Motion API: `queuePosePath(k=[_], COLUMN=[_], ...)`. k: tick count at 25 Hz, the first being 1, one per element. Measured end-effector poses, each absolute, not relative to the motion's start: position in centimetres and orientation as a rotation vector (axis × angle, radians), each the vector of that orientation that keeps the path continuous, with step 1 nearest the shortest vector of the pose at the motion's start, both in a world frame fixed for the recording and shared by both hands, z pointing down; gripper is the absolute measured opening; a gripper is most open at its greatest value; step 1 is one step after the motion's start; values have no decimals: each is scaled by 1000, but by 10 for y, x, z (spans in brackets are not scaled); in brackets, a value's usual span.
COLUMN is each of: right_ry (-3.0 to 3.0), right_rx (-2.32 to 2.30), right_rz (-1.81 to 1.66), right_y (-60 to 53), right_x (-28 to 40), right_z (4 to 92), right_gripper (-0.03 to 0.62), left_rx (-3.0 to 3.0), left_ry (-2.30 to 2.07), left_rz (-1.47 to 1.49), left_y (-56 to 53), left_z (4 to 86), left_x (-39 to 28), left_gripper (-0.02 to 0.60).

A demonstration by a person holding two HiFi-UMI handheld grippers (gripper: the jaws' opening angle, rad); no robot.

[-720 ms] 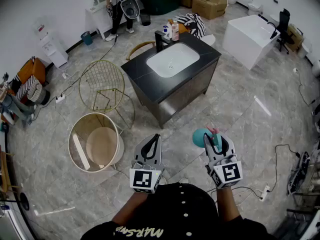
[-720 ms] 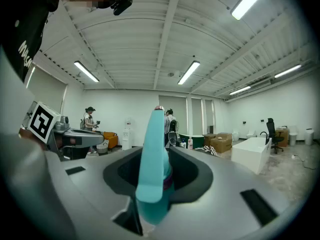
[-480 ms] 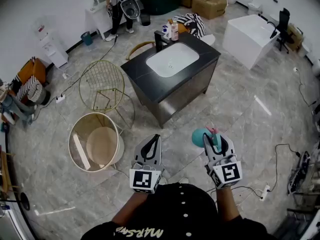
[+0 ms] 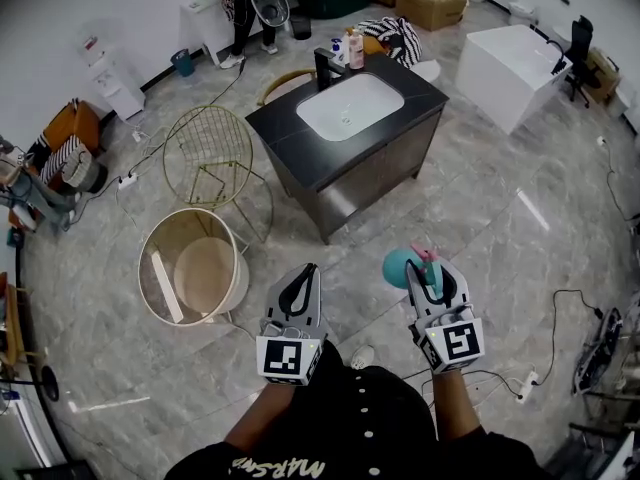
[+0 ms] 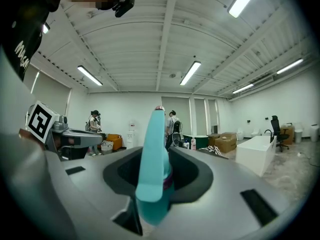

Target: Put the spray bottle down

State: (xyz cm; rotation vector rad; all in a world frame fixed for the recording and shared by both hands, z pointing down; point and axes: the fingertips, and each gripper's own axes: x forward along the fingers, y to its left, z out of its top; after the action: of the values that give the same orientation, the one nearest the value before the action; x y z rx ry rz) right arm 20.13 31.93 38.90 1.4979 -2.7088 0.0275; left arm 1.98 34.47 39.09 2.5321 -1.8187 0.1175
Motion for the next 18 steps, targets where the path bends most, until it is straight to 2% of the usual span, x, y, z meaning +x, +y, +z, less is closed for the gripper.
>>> queuePosePath(k=[8,18], right_ry=[-2718,-2715], right_rx=[1482,1496], right_rz=[35,5], right_y=[312,260], right_x=[208,191], right_z=[393,388], right_gripper=[121,121], left_rx=[2482,2527], left_ry=[-1840,-1817], left_rz=[146,117], left_y=[344,285], left_z=[403,399], left_x=[20,7], left_gripper=[21,21])
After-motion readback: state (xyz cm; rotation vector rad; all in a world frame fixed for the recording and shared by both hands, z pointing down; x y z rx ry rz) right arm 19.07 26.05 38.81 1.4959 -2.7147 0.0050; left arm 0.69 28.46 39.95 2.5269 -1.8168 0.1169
